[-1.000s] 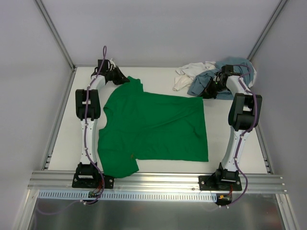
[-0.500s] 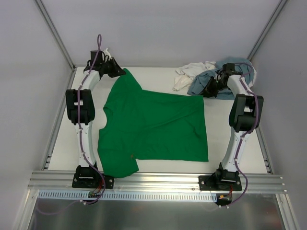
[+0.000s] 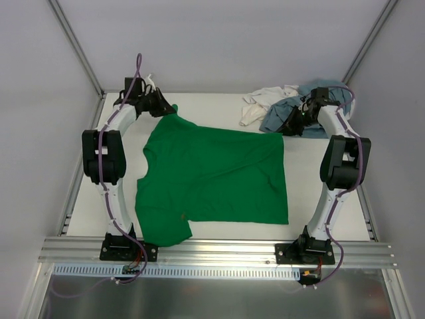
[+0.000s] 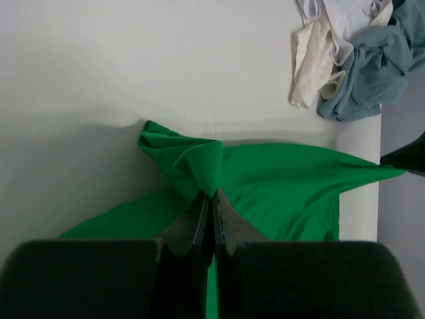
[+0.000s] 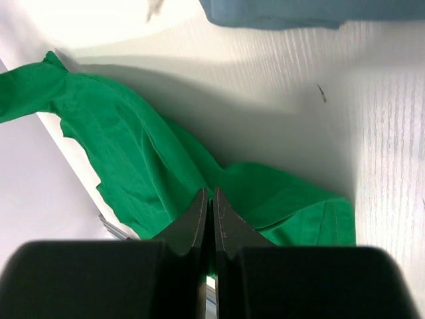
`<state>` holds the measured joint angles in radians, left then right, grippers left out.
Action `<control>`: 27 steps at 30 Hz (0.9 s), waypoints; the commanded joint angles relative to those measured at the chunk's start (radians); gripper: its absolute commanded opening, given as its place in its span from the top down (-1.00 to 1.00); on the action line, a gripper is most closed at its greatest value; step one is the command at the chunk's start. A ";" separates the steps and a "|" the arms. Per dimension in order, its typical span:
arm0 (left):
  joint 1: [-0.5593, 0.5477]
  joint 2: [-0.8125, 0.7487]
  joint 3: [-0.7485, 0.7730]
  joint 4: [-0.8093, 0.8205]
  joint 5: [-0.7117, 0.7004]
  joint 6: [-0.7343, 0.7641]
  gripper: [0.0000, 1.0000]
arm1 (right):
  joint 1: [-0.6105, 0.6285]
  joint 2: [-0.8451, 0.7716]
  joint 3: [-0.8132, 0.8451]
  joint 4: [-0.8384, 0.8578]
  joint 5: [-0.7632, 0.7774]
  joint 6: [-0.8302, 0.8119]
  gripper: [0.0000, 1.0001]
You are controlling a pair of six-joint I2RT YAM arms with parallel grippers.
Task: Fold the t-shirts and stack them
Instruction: Grap the side of the flattened tshirt furthest away from the robot with both arms
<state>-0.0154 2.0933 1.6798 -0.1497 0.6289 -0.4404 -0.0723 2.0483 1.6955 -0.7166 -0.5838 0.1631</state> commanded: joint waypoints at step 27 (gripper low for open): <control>-0.057 -0.527 -0.482 -0.137 -0.024 0.129 0.99 | 0.014 -0.063 -0.013 -0.024 -0.057 -0.010 0.99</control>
<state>-0.0601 1.6279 1.2243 -0.2508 0.6167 -0.3454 -0.0647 2.0384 1.6691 -0.7200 -0.6136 0.1596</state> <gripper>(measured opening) 0.011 0.031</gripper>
